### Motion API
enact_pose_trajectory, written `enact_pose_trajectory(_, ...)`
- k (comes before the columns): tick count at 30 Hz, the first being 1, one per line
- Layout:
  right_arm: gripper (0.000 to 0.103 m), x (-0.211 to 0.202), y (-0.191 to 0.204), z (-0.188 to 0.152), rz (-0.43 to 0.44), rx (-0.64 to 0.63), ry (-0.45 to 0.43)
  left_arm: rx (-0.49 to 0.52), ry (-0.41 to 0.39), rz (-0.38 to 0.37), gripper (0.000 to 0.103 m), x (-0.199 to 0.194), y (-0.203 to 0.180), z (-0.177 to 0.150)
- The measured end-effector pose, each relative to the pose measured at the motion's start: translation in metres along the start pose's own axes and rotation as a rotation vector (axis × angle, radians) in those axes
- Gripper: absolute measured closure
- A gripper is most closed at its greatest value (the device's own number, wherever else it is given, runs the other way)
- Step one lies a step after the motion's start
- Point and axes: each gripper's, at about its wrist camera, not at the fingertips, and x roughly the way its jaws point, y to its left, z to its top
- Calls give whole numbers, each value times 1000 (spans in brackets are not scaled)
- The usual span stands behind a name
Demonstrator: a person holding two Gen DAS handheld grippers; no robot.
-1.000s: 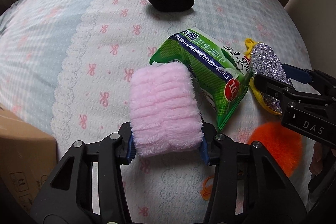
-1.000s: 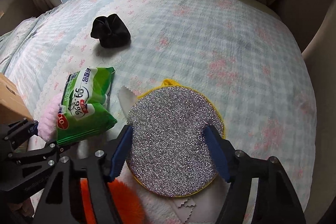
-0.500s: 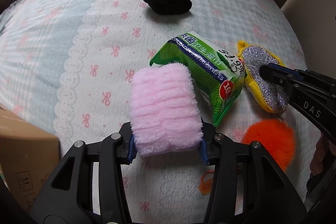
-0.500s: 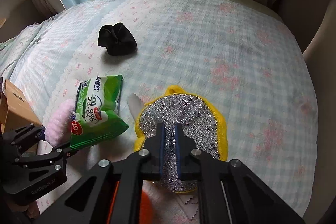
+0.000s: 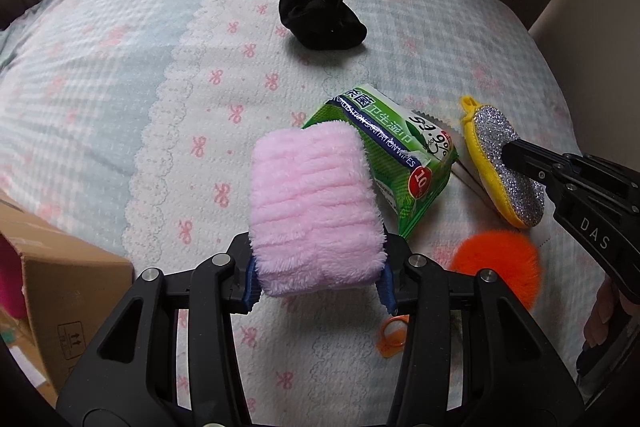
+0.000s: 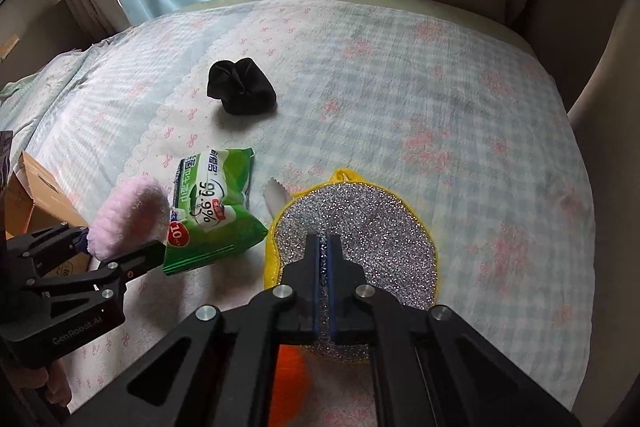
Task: Organize soft objects
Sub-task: 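Carry the hair tie and sponge into the box and open both tools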
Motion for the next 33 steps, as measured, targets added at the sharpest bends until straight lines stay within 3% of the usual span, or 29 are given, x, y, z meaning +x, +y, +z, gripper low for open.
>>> enact_pose_trajectory(9,100,-58,12,14,-6,10,-77,-4,-52,-10,62,-49,1,10)
enact_pose_trajectory(19,100,-178,73,33,6,-20,-173,-40,-195,-25,62,-182,25,18)
enact_pose_trajectory(26,100,-240,148,41,80,-61,-228,-73,-249,10,62,-278,80,1)
enact_pose_trajectory(33,100,-258,239,43,160,-77,-222,-97,-234,59,62,-325,165,-20)
